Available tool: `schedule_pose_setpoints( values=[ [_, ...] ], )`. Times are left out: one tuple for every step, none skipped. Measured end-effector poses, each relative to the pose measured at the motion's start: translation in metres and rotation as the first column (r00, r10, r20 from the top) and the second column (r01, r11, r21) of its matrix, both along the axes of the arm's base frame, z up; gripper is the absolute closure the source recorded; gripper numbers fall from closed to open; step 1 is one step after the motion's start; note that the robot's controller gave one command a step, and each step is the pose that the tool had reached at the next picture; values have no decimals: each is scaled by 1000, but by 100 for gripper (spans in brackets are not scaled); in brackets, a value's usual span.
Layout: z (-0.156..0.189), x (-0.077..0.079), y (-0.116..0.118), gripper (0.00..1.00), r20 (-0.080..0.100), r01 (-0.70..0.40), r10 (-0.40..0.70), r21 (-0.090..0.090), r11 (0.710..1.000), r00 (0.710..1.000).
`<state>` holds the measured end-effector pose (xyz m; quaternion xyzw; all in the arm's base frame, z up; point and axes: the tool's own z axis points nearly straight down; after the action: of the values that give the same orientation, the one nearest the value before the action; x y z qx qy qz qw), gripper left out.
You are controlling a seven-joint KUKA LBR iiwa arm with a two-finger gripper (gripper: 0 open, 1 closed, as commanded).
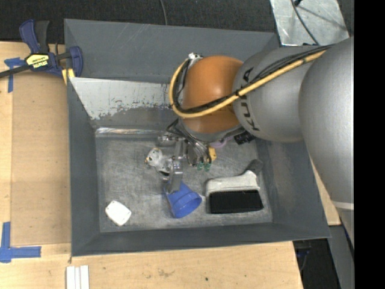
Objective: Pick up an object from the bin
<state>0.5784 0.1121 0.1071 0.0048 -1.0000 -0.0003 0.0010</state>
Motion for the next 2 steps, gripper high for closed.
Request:
schedule_pose_setpoints(
  values=[
    [-31, 8, -16, 100, 25, -63, 63, 1, 998, 998],
    [-31, 8, -16, 100, 25, -63, 63, 1, 998, 998]
  ],
)
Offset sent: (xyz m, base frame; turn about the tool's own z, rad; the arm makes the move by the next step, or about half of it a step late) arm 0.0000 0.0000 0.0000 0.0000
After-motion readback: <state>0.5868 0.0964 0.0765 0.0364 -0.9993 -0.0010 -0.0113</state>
